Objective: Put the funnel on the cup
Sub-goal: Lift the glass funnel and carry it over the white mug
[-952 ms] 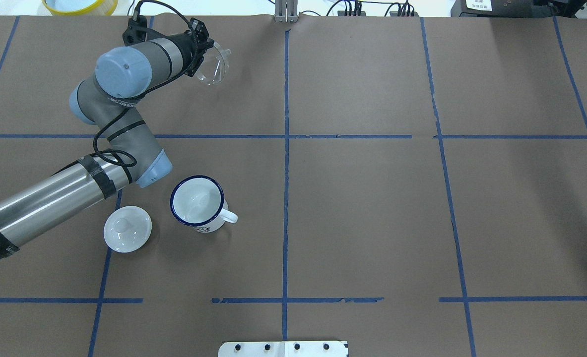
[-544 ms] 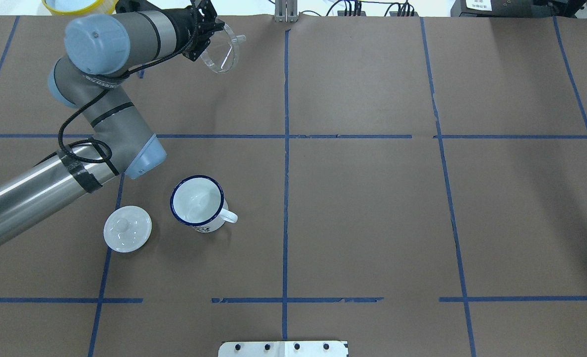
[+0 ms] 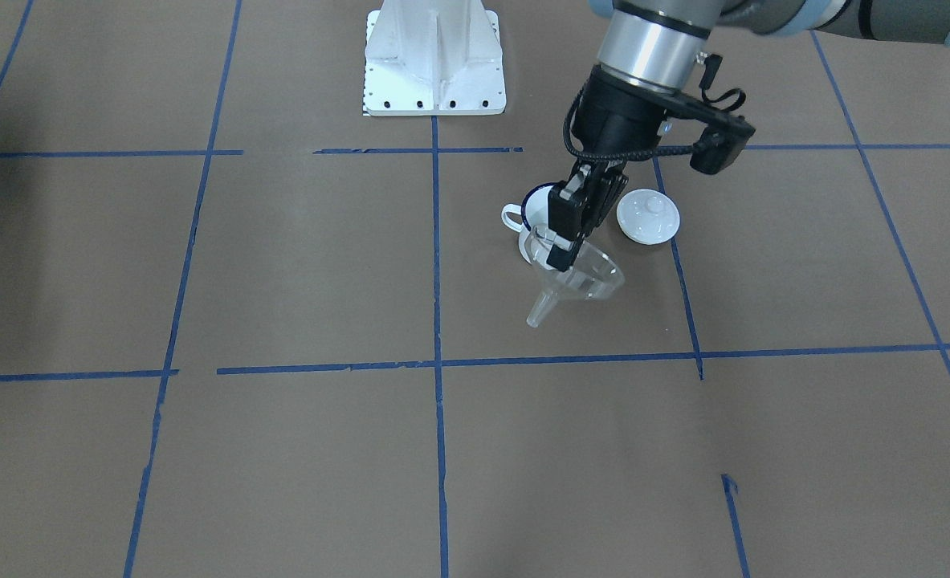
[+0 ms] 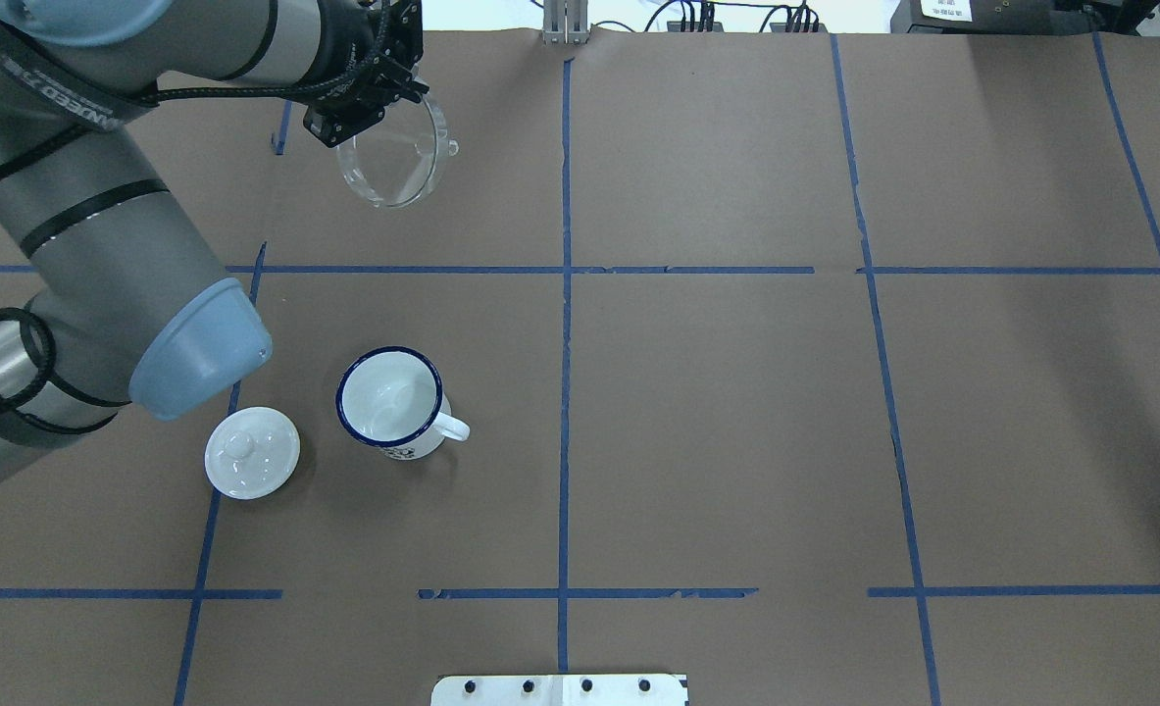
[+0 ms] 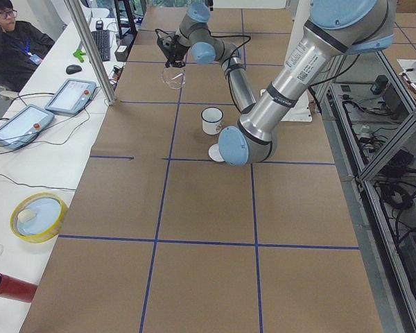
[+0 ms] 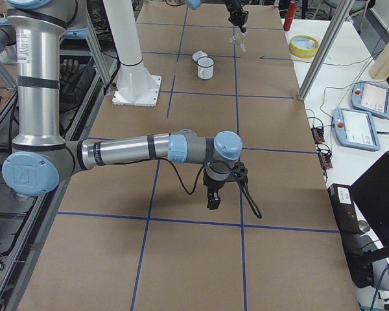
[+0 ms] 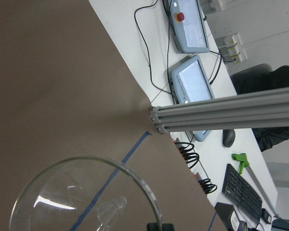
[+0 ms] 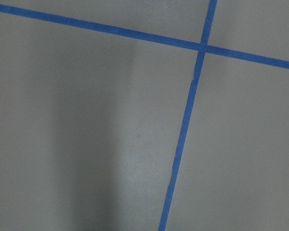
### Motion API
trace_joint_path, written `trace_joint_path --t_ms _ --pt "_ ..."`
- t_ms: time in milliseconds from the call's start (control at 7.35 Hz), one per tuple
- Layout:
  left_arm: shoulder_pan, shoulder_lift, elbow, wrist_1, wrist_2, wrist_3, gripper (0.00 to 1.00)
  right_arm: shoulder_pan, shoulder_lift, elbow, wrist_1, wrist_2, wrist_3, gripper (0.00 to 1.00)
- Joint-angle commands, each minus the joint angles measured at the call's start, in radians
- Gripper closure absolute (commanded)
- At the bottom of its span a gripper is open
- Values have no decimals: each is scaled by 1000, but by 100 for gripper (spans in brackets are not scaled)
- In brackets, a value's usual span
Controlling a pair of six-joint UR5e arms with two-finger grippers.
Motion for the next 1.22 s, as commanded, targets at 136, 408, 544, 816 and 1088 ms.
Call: trace_joint_path --t_ms 136,408,544,816,1088 --pt "56 -86 -55 504 -94 308 100 0 1 0 0 0 0 0" --pt "107 -111 10 611 -94 431 100 0 0 0 0 0 0 0" --pt "122 -144 102 607 -96 441 100 0 0 0 0 0 0 0" --pt "179 -145 120 601 -94 443 100 0 0 0 0 0 0 0" --pt "222 -137 150 564 -91 443 100 0 0 0 0 0 0 0"
